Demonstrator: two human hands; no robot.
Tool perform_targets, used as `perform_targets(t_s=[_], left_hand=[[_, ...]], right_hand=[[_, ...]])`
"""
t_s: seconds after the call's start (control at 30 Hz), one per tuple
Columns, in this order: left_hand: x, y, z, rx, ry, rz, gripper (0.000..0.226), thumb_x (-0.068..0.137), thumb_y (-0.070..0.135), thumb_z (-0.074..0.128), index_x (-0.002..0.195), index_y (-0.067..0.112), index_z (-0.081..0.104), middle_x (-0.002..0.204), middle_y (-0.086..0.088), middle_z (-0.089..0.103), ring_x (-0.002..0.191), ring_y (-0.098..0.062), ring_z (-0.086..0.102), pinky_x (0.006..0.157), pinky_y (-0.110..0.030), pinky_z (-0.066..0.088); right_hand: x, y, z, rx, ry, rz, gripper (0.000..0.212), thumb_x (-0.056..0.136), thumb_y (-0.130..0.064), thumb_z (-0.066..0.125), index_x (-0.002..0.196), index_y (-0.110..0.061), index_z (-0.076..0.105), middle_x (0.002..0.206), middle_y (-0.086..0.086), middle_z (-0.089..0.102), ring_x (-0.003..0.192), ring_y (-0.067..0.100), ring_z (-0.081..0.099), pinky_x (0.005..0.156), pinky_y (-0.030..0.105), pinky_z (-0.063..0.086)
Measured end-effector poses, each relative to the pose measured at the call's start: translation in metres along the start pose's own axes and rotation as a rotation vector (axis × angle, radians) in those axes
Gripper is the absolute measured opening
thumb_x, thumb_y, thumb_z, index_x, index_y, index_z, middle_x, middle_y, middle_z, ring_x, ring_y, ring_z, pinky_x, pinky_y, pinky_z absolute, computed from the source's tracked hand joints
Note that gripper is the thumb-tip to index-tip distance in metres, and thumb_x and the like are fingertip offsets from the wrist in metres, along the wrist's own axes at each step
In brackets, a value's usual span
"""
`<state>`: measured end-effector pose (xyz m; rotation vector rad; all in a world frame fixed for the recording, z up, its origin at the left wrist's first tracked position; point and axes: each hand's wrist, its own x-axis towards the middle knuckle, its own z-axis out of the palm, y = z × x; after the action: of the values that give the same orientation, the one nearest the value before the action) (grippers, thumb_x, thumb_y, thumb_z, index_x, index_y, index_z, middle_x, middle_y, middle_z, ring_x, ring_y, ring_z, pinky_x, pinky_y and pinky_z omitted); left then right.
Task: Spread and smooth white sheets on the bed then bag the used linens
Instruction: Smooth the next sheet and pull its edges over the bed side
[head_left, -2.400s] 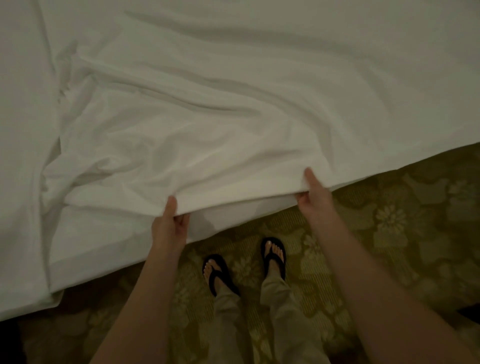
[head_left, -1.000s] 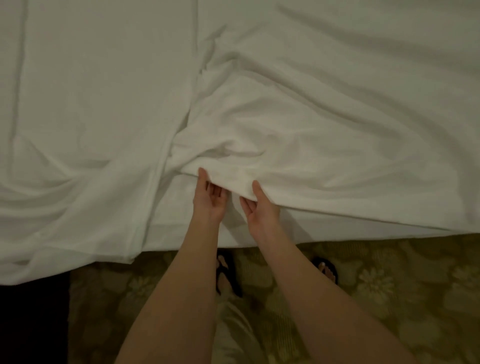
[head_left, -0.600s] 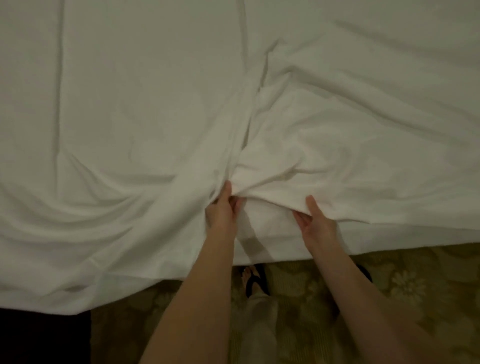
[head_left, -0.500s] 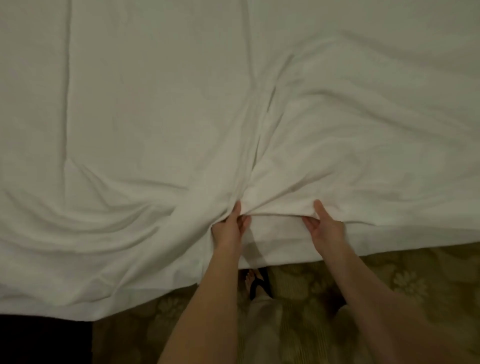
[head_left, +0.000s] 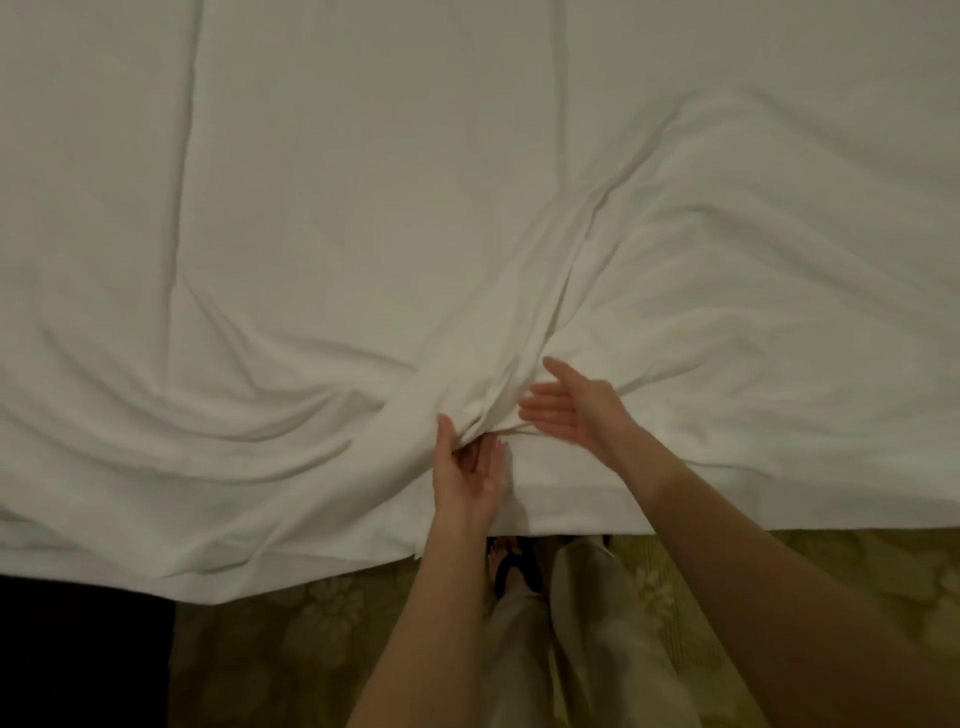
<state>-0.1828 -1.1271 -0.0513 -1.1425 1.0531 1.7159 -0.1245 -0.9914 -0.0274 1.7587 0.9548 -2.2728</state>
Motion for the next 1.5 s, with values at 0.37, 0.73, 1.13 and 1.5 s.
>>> perform_targets(t_s=[0.37, 0.73, 1.13, 1.5], left_hand=[[-0.028, 0.053, 0.057, -0.125, 0.305, 0.541, 0.03, 0.083, 0.029, 0.075, 0.104, 0.011, 0.063, 0.097, -0.003, 0.069, 0.084, -0.016, 0.067, 0.069, -0.027, 0.058], [0.033, 0.151, 0.154, 0.092, 0.177, 0.756, 0.056, 0.088, 0.026, 0.07, 0.121, -0.015, 0.051, 0.112, -0.026, 0.066, 0.089, -0.028, 0.07, 0.06, -0.031, 0.06], [0.109, 0.261, 0.218, 0.708, 0.185, 0.824, 0.031, 0.091, 0.03, 0.066, 0.085, 0.0, 0.059, 0.076, -0.005, 0.067, 0.059, -0.008, 0.067, 0.06, -0.023, 0.058], [0.154, 0.284, 0.246, 0.685, 0.109, 0.695, 0.037, 0.102, 0.029, 0.049, 0.075, 0.006, 0.06, 0.046, 0.001, 0.064, 0.044, -0.011, 0.064, 0.057, -0.027, 0.057]], right_hand=[[0.038, -0.073, 0.037, -0.444, 0.099, -0.113, 0.042, 0.081, -0.044, 0.068, 0.086, -0.002, 0.067, 0.072, 0.009, 0.073, 0.061, 0.02, 0.071, 0.053, 0.024, 0.051], [0.091, -0.157, 0.066, -0.248, 0.018, -0.211, 0.016, 0.095, -0.022, 0.057, 0.083, -0.013, 0.06, 0.069, 0.002, 0.067, 0.051, 0.01, 0.061, 0.048, 0.018, 0.045], [0.148, -0.226, 0.114, -0.439, 0.211, -0.583, 0.02, 0.092, -0.026, 0.063, 0.094, -0.01, 0.074, 0.083, 0.0, 0.069, 0.082, 0.015, 0.065, 0.078, 0.028, 0.05], [0.189, -0.284, 0.086, -1.084, 0.146, -0.48, 0.025, 0.093, -0.037, 0.057, 0.076, -0.018, 0.057, 0.065, -0.006, 0.055, 0.046, 0.013, 0.06, 0.056, 0.028, 0.051]])
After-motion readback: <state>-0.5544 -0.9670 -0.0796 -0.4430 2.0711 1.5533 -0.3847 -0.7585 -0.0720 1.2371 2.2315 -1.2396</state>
